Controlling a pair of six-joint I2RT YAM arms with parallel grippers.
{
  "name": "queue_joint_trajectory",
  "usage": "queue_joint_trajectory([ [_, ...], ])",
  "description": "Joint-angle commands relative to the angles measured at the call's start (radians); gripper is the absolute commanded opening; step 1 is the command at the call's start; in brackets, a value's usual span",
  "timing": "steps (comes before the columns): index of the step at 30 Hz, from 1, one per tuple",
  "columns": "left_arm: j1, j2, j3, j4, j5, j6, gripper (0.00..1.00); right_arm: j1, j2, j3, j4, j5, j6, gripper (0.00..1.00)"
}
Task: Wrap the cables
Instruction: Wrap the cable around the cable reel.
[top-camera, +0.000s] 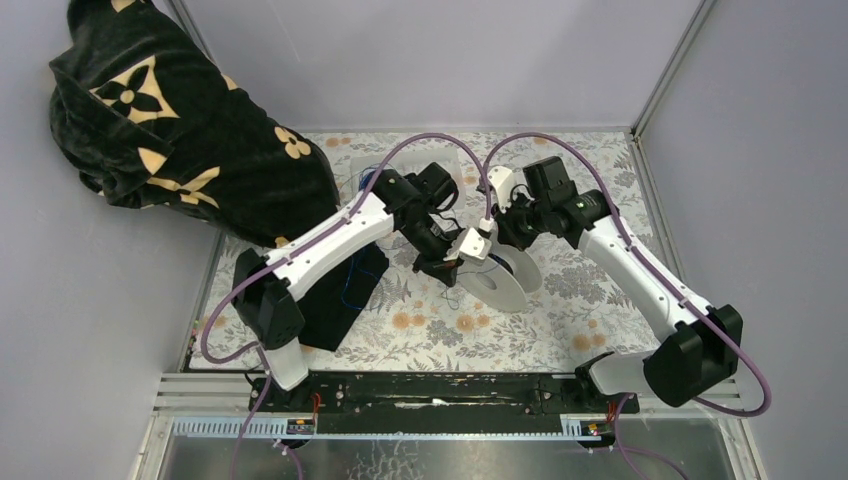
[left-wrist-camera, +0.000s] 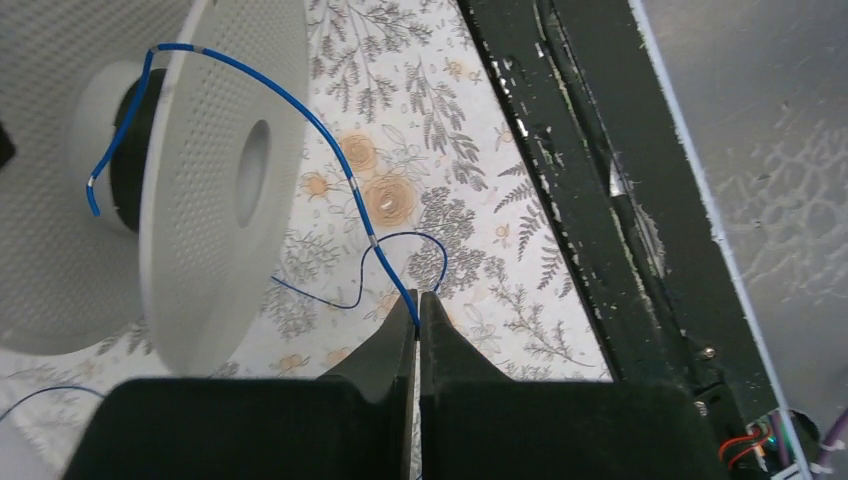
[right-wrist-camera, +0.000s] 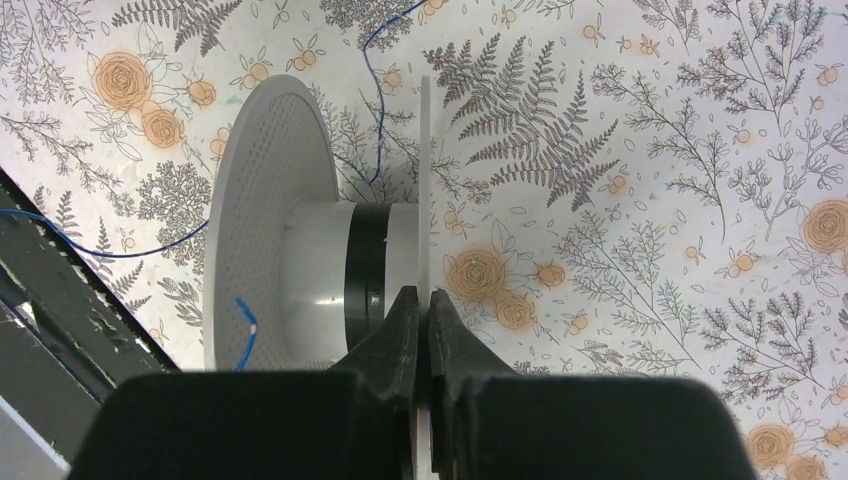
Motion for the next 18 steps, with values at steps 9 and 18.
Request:
queue_joint_trajectory([
  [9, 0.056, 0.099, 0.09, -0.057, 0.181, -0.093, 0.0, 0.008, -0.096, -0.078, 0.078, -0.034, 0.018, 0.06],
  [18, 0.085, 0.192, 0.163, -0.112, 0.234, -0.068, 0.0, 0.008, -0.11, -0.092, 0.081, -0.033, 0.024, 0.13],
])
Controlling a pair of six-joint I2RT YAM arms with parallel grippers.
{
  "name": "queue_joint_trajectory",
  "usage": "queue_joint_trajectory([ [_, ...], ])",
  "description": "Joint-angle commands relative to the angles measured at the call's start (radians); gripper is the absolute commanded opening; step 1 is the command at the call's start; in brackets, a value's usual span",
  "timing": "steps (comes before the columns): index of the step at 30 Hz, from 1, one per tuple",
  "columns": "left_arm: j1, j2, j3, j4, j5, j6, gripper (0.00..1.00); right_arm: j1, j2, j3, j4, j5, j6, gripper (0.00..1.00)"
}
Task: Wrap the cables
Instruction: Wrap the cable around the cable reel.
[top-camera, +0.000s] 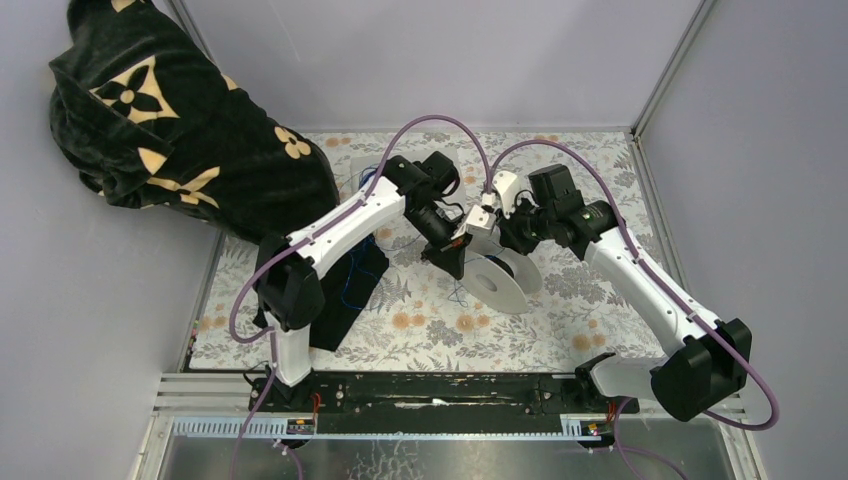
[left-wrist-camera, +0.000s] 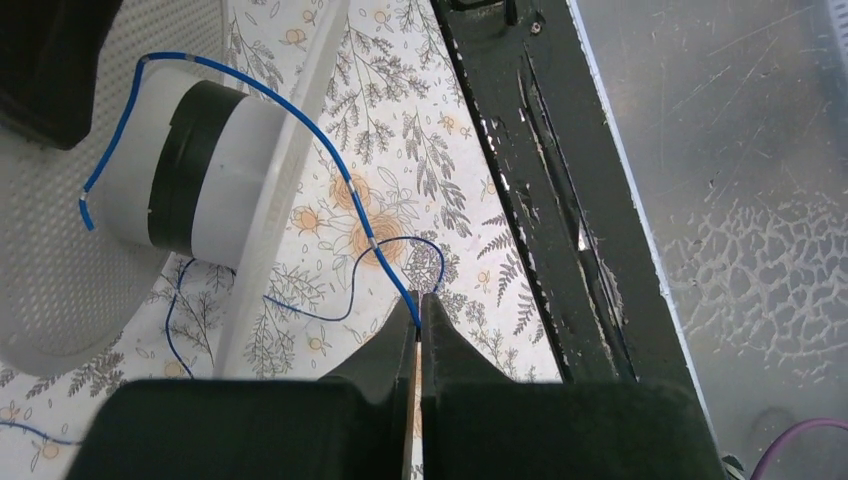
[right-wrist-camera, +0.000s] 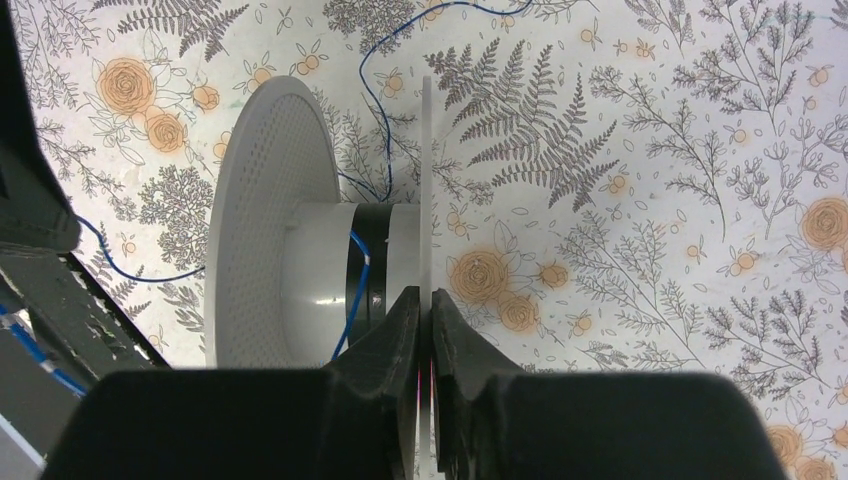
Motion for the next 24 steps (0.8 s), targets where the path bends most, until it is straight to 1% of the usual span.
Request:
queue_joint_trajectory([
  [1, 0.025, 0.05, 0.06, -0.078, 0.086, 0.029, 0.0, 0.009, -0.025, 0.001, 0.017, -0.028, 0.016, 0.14],
  [4, 0.04, 0.074, 0.062, -0.095, 0.112, 0.048, 0.0, 0.008, -0.029, 0.004, 0.015, -0.022, 0.021, 0.15],
  [10, 0.046, 0.1, 0.048, -0.096, 0.12, 0.058, 0.0, 0.008, -0.025, 0.011, 0.01, -0.018, 0.028, 0.16],
  [14, 0.049, 0.114, 0.039, -0.11, 0.12, 0.08, 0.0, 0.009, -0.025, 0.019, 0.0, -0.005, 0.031, 0.2],
  [22, 0.07, 0.124, 0.031, -0.11, 0.126, 0.093, 0.0, 0.007, -0.056, 0.025, -0.043, 0.06, 0.049, 0.43],
  [24, 0.074, 0.123, 0.026, -0.11, 0.127, 0.096, 0.0, 0.007, -0.074, 0.018, -0.061, 0.078, 0.047, 0.47],
])
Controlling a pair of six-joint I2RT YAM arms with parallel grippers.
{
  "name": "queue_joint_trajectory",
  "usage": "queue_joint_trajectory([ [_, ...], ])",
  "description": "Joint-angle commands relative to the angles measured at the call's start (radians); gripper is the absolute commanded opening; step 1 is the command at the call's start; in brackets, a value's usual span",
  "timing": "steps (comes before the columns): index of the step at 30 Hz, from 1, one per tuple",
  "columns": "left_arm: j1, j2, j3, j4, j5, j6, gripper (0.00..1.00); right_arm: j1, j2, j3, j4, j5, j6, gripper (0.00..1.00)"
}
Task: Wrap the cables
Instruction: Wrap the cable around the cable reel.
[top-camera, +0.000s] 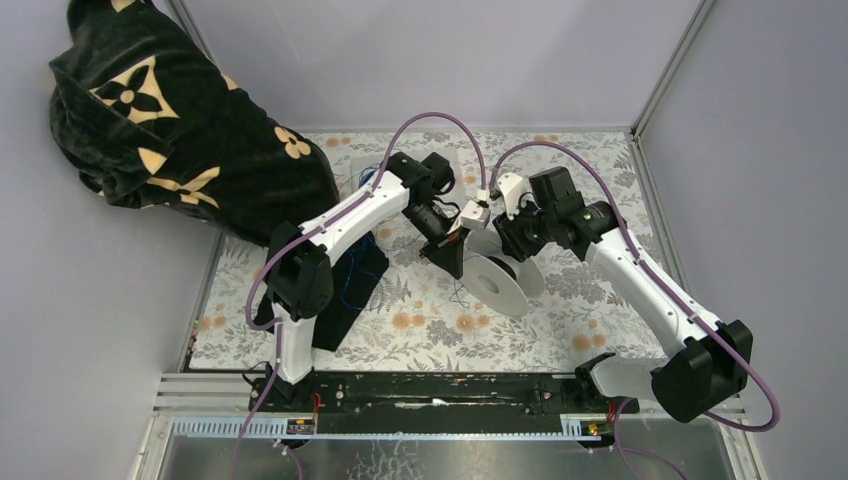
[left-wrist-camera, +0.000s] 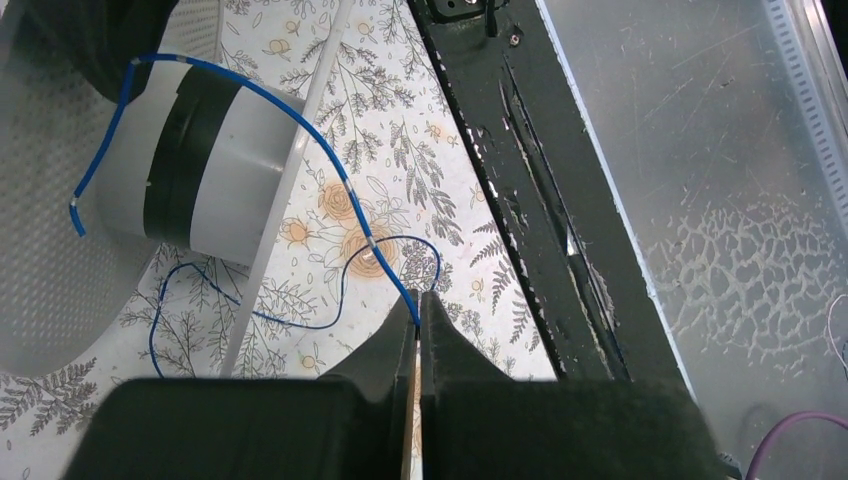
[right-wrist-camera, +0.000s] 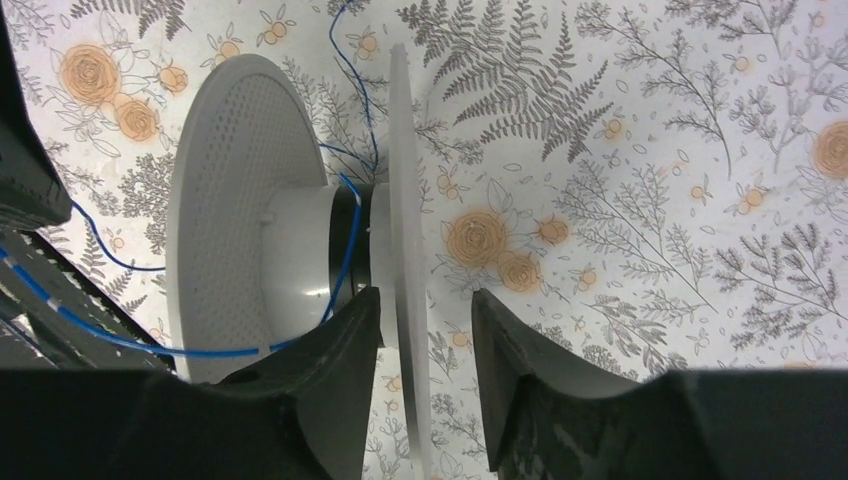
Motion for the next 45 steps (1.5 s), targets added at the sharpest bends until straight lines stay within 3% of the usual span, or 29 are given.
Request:
queue_joint_trajectory([
  [1, 0.025, 0.024, -0.015, -0.033, 0.011, -0.006, 0.0, 0.007, -0.081, 0.018, -0.029, 0.026, -0.015, 0.48],
  [4, 0.031, 0.015, -0.025, -0.021, 0.007, -0.011, 0.0, 0.007, -0.12, 0.008, -0.059, 0.055, -0.019, 0.47],
  [8, 0.035, 0.009, -0.026, -0.014, 0.006, -0.014, 0.0, 0.007, -0.157, 0.005, -0.097, 0.071, -0.031, 0.29],
  [13, 0.035, 0.017, -0.01, -0.013, 0.022, -0.019, 0.0, 0.007, -0.149, -0.021, -0.092, 0.038, -0.041, 0.14],
  [24, 0.033, 0.007, 0.0, -0.012, 0.07, -0.01, 0.0, 0.007, -0.119, -0.037, -0.042, -0.016, -0.033, 0.06],
  [31, 0.023, 0.061, 0.06, -0.029, 0.104, -0.004, 0.0, 0.007, -0.129, -0.039, -0.024, -0.006, -0.026, 0.1],
  [42, 0.014, 0.131, 0.111, -0.105, 0.171, 0.026, 0.0, 0.008, -0.18, -0.116, 0.061, -0.008, -0.051, 0.4],
  [45, 0.014, 0.133, 0.106, -0.105, 0.171, 0.024, 0.0, 0.007, -0.197, -0.145, 0.1, -0.026, -0.059, 0.45],
])
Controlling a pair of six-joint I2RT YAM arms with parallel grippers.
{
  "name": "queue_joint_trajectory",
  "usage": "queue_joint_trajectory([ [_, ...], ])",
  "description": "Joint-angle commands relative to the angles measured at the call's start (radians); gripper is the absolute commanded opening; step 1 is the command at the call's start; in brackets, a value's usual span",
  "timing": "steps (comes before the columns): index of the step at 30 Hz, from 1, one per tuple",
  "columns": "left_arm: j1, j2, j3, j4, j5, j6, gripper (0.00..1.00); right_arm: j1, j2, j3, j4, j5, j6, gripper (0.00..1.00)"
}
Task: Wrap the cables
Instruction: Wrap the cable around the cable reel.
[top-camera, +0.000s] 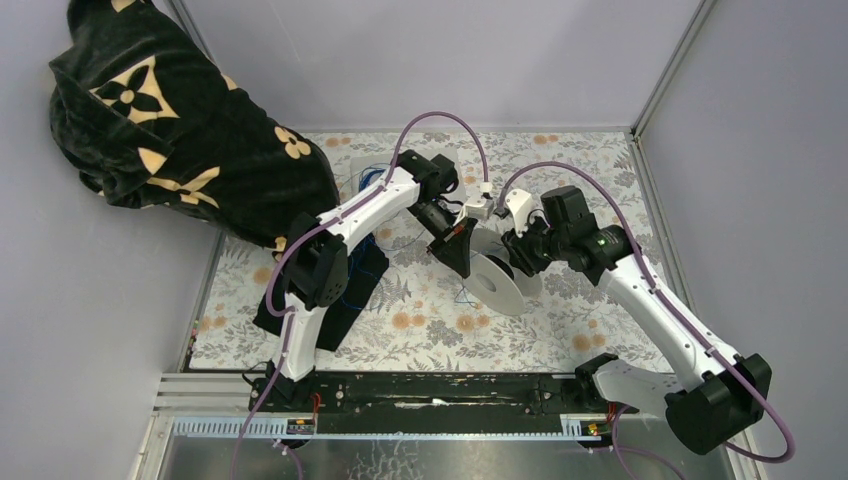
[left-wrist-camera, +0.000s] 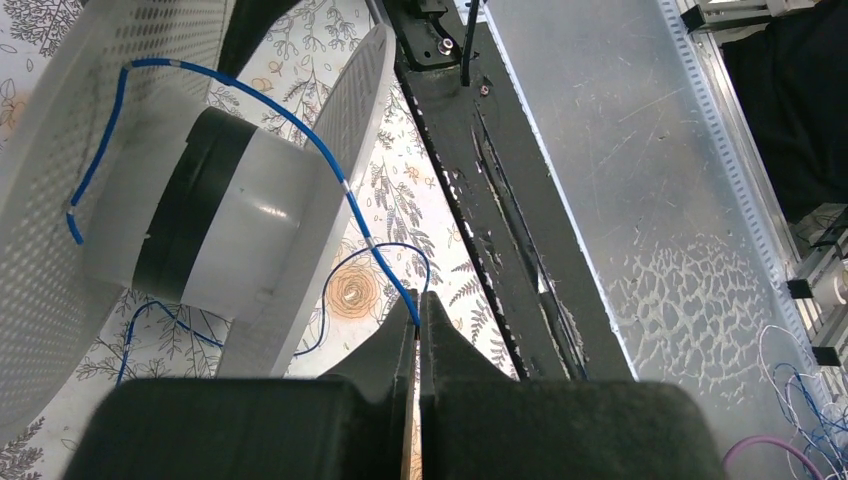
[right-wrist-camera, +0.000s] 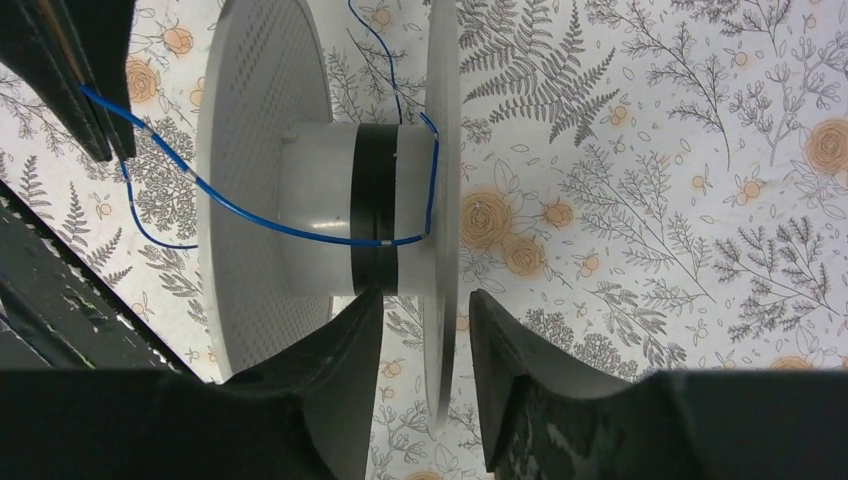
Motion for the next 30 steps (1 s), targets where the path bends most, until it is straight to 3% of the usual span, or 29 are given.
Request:
queue_joint_trajectory([
  [1, -0.002, 0.008, 0.014, -0.035, 0.046, 0.02, 0.0, 0.006, -0.047, -0.028, 0.099, -0.04, -0.018, 0.45],
  [10, 0.001, 0.023, 0.011, -0.035, 0.081, 0.013, 0.0, 0.007, -0.064, -0.117, 0.287, -0.128, -0.027, 0.5],
  [22, 0.007, 0.024, -0.016, -0.035, 0.105, 0.018, 0.0, 0.005, -0.065, -0.145, 0.386, -0.13, -0.026, 0.54],
  [27, 0.01, 0.03, -0.032, -0.035, 0.114, 0.018, 0.0, 0.006, -0.067, -0.158, 0.401, -0.14, -0.026, 0.47],
  [30, 0.014, 0.029, -0.042, -0.035, 0.122, 0.019, 0.0, 0.007, -0.069, -0.161, 0.407, -0.144, -0.027, 0.37],
])
